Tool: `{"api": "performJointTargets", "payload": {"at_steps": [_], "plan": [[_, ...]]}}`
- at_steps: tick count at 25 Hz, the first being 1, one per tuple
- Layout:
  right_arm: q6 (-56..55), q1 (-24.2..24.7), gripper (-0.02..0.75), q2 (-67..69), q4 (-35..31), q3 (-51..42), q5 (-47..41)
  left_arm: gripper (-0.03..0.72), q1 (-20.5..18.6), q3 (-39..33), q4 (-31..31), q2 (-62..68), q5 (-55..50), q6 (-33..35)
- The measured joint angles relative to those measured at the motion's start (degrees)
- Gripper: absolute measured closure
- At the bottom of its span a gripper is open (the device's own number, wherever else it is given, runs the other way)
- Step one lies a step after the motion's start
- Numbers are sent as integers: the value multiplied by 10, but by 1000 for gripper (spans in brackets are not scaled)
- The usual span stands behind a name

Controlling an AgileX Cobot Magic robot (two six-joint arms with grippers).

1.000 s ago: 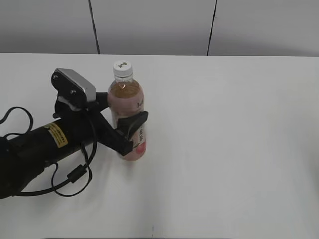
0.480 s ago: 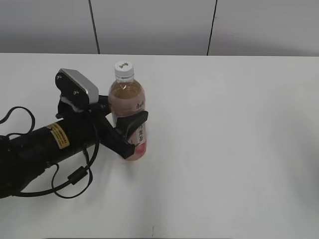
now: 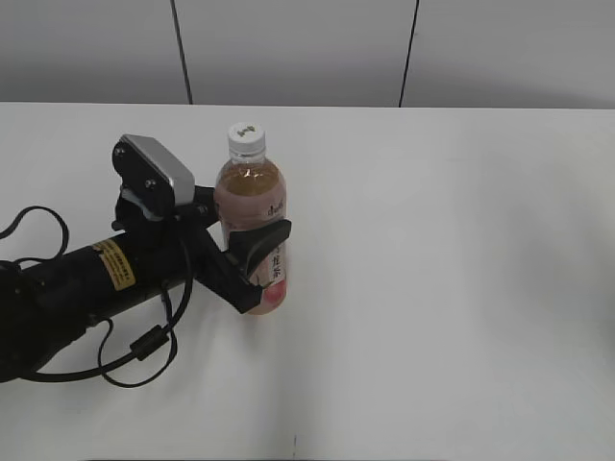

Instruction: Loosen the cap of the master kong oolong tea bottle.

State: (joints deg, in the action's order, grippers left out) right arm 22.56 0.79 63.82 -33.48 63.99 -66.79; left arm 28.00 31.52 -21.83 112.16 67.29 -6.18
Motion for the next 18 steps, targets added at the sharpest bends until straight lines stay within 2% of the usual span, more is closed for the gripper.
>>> {"api": "performJointTargets", "payload": {"at_steps": [5,12,15,18], "plan": [[-7,-46,330,70,20,62,-12,284,0,2,-1,0,-6,-1],[-82,-191,330,156,61,81,-4,284,0,4,-18,0,-7,-1],[-122,-241,330,200,83,126,-3,284,0,4,-20,0,-7,-1],[-153,-270,330,242,89,199,-6,284,0,4,-20,0,-7,-1]]}}
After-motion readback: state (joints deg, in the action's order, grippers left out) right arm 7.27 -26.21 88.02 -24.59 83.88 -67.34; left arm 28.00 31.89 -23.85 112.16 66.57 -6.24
